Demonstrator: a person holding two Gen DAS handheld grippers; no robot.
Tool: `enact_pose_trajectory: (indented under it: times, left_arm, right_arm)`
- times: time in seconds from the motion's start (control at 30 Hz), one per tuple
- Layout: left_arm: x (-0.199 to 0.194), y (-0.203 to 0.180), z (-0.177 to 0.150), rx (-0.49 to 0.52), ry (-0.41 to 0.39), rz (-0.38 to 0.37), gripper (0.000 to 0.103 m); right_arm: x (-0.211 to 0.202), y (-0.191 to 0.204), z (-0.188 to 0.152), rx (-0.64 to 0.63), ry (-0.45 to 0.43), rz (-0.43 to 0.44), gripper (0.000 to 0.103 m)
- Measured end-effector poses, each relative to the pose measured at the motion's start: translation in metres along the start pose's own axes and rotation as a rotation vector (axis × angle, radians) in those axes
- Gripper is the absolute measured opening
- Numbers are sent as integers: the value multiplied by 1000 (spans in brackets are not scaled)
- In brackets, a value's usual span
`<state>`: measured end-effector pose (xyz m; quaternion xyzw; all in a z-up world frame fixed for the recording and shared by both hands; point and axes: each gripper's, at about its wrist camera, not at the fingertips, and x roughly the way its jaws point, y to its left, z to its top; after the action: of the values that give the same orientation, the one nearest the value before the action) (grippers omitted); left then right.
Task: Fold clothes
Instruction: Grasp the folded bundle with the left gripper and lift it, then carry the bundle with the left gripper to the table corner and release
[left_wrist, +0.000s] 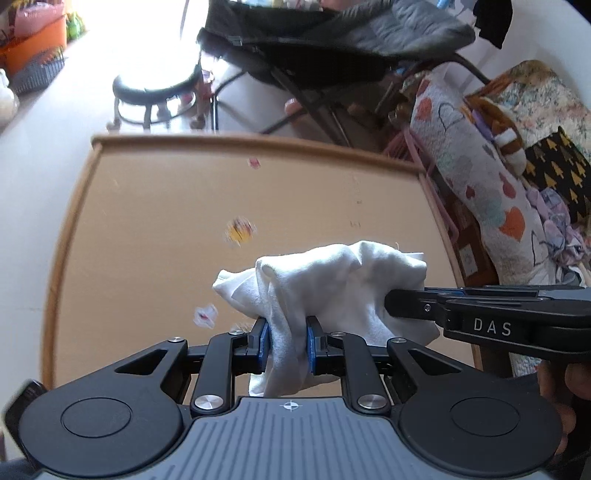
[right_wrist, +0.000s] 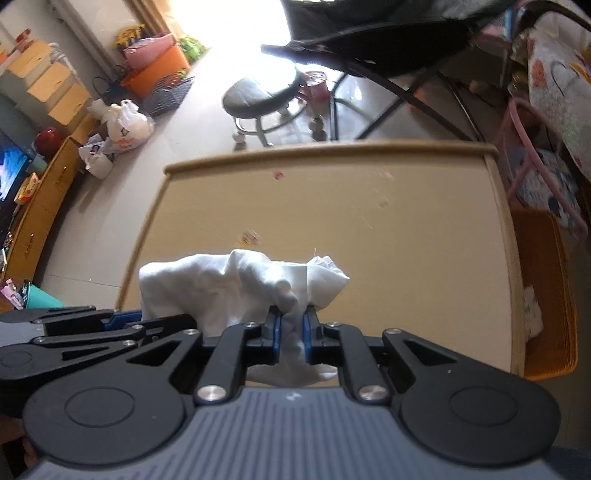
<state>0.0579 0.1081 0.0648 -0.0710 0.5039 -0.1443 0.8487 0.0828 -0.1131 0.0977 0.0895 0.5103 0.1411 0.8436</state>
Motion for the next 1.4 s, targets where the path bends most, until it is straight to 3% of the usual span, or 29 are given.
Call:
enact_pose_trajectory:
  times: [0.33, 0.53, 1.03, 1.4]
  left_arm:
    - [-38, 37, 50, 21, -49, 60, 20]
    - [-35, 66, 75, 11, -40, 89, 20]
    - [40, 119, 130, 55, 29, 168, 20]
    - [81, 140, 134, 58, 64, 161, 21]
  right_arm:
    - [9, 43, 43, -60, -33, 16, 12]
    - [31, 62, 63, -64, -22, 26, 12]
    - [110, 82, 95, -48, 29, -39, 12]
    - [141, 84, 96, -52, 85, -65, 12]
